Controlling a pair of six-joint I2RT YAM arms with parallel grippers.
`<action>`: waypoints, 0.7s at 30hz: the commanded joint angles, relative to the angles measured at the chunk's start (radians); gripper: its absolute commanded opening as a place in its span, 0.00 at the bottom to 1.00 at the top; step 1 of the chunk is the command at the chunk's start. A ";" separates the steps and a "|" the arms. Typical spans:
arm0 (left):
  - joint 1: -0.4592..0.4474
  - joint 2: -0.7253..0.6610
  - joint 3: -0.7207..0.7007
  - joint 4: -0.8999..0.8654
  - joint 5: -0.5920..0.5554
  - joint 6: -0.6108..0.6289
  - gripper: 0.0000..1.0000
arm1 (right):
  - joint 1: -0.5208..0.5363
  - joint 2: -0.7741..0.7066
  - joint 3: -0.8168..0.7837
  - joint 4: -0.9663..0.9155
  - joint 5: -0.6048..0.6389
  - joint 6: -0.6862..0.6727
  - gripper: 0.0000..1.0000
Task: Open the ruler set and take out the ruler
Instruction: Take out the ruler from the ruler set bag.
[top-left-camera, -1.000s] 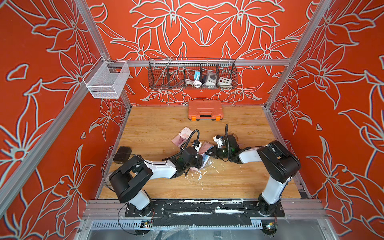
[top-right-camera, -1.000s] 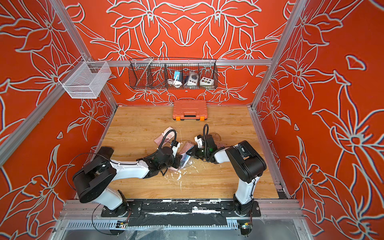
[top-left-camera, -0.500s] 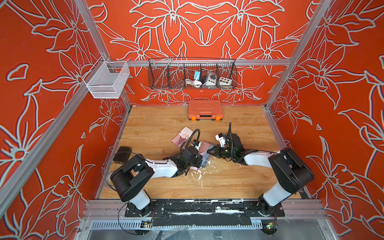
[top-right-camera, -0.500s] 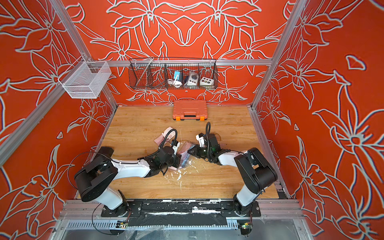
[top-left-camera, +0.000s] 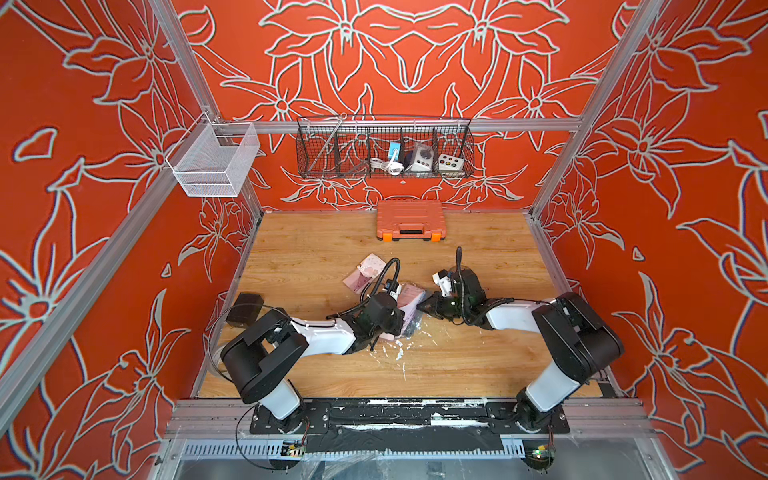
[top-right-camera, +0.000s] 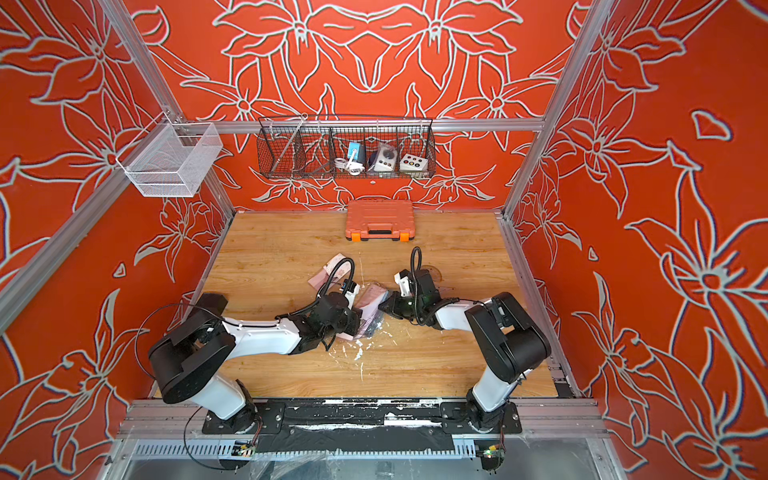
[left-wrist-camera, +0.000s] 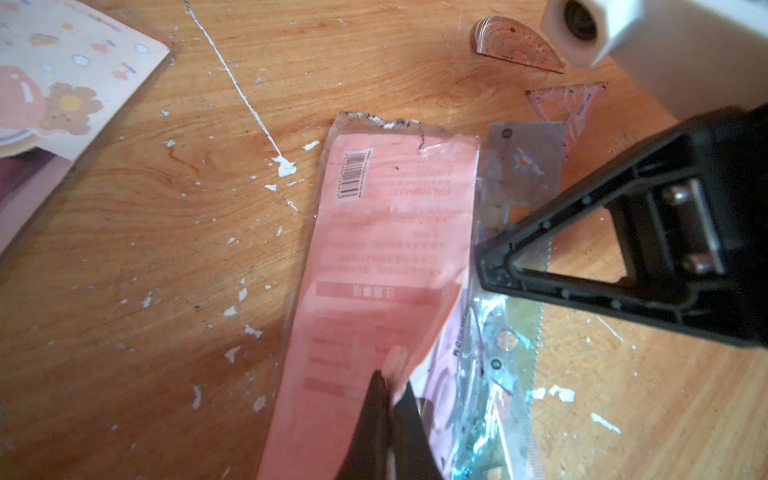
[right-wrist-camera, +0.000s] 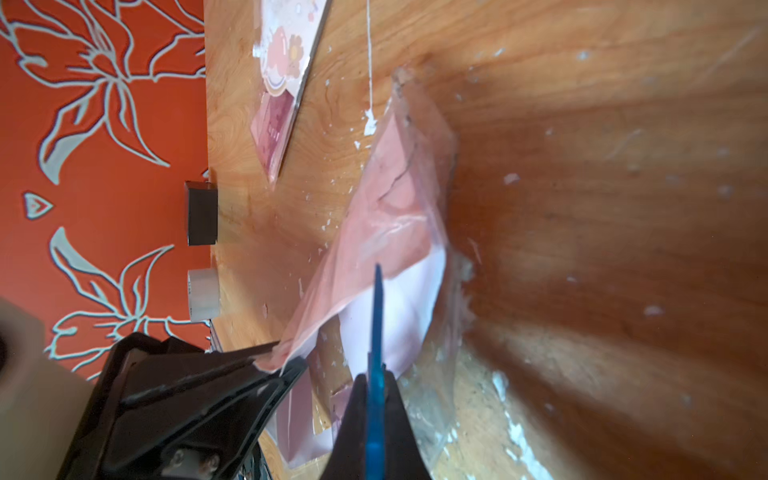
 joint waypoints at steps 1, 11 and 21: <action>-0.001 0.015 0.018 -0.026 0.018 -0.001 0.00 | -0.005 0.024 0.020 0.071 0.034 0.067 0.05; -0.001 0.022 0.021 -0.025 0.034 0.008 0.00 | -0.005 0.030 0.027 0.050 0.040 0.042 0.19; -0.001 0.025 0.024 -0.038 0.026 0.003 0.00 | -0.010 -0.007 0.010 0.029 0.073 0.041 0.02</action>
